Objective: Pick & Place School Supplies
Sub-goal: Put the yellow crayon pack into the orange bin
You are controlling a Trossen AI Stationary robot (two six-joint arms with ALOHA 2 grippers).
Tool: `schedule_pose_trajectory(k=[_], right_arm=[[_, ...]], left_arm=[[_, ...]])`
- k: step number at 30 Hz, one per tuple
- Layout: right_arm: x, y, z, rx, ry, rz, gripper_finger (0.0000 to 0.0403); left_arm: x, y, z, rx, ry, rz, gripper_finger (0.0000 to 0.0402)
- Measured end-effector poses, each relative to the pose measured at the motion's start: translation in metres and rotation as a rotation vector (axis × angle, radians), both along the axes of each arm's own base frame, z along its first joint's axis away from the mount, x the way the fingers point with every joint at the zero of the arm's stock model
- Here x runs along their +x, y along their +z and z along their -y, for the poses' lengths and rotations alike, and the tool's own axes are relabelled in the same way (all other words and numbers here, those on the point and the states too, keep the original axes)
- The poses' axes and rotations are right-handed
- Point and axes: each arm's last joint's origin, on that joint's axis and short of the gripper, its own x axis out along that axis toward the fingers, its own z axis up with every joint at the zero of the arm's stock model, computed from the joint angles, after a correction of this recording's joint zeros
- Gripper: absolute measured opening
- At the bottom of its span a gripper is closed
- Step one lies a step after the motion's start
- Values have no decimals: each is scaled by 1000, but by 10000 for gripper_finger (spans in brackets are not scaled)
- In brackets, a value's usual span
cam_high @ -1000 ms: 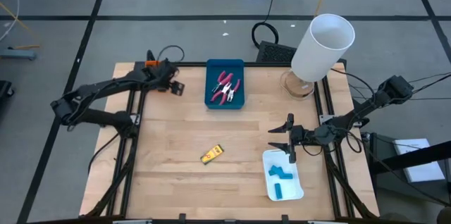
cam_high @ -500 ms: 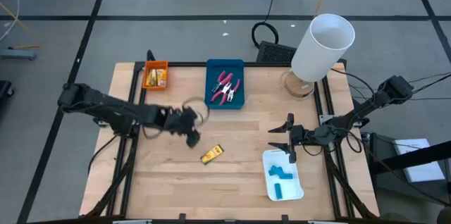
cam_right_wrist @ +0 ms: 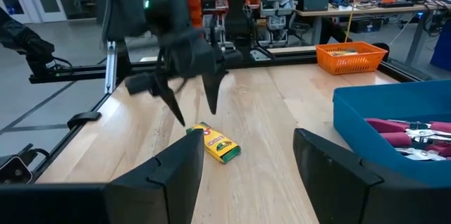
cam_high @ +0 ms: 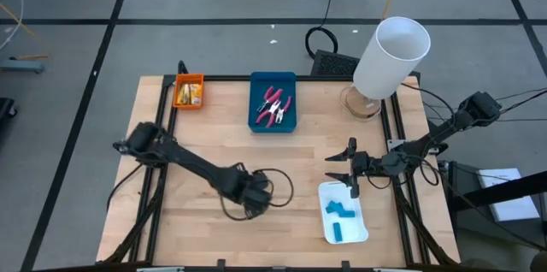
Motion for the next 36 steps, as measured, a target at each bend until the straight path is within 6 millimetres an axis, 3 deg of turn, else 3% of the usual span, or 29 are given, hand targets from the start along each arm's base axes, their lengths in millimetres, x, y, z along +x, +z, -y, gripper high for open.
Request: schedule_pose_trajectory(k=[5,11,17,32,36], right_arm=[[0,0,0,2,2,4,210],[0,0,0,3,3,4,210],[0,0,0,2,3,3,210],[0,0,0,2,4,3,210],[0,0,0,2,4,3,210]], left_arm=[[14,-12,-1,34,2,7,271],[15,-19,-12,13,132,4,271],[18,-20,-20,-30,153,-16,271],[6,-46,-25,-87,184,-17,269],[7,-45,-24,-76,151,-19,237]])
